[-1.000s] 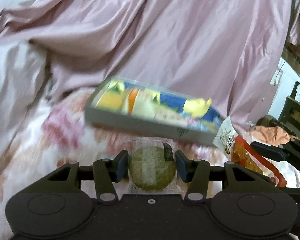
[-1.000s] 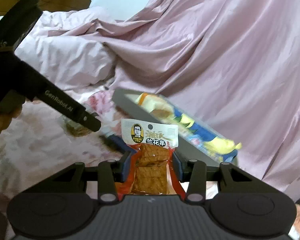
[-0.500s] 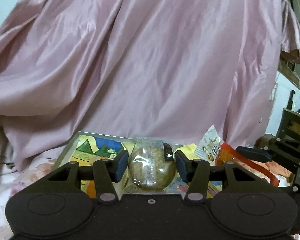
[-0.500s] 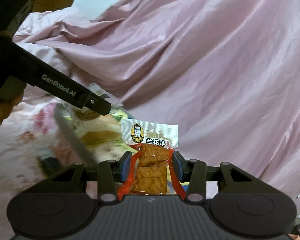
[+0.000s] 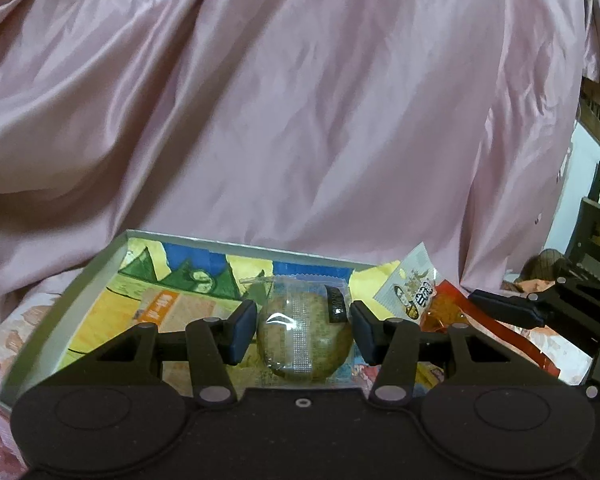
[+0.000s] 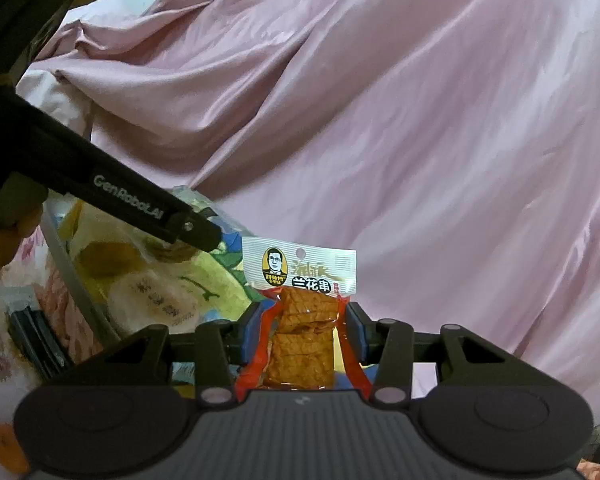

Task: Organize snacks
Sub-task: 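Carry both packs over the grey tray and open both tools to drop them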

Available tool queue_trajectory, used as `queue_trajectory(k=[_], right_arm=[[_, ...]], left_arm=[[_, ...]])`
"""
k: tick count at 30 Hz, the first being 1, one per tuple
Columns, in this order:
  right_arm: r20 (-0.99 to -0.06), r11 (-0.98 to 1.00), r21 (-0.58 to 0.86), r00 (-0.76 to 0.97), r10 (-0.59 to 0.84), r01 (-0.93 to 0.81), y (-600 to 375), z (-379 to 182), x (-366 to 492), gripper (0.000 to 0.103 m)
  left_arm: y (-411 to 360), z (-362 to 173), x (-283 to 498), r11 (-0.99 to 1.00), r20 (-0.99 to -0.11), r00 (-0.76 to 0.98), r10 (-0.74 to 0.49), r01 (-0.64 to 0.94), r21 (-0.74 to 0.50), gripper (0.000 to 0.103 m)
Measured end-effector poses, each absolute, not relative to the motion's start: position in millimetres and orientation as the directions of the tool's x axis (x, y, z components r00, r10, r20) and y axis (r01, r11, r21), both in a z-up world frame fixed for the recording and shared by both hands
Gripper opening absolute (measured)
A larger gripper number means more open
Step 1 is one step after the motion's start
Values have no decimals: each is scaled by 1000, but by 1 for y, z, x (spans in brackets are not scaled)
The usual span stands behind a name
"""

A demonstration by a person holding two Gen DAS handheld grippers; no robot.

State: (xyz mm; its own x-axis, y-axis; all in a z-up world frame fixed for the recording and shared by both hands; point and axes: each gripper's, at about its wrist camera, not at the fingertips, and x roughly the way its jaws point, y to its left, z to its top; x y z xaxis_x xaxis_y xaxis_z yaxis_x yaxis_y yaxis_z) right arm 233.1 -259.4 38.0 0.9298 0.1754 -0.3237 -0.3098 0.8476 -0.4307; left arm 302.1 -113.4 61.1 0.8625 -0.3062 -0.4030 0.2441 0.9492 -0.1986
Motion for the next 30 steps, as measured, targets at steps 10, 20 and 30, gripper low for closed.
queue_trajectory(k=[10, 20, 30], right_arm=[[-345, 846, -425, 921, 178, -323, -257, 34, 237, 50], [-388, 865, -377, 905, 177, -331, -254, 34, 246, 56], [-365, 910, -293, 914, 178, -295, -265, 50, 227, 84]], left_arm=[[-117, 53, 305, 959, -444, 852, -278, 219, -181, 53], [-117, 54, 302, 963, -466, 845, -264, 201, -180, 58], [-107, 79, 265, 963, -387, 886, -256, 200, -179, 93]])
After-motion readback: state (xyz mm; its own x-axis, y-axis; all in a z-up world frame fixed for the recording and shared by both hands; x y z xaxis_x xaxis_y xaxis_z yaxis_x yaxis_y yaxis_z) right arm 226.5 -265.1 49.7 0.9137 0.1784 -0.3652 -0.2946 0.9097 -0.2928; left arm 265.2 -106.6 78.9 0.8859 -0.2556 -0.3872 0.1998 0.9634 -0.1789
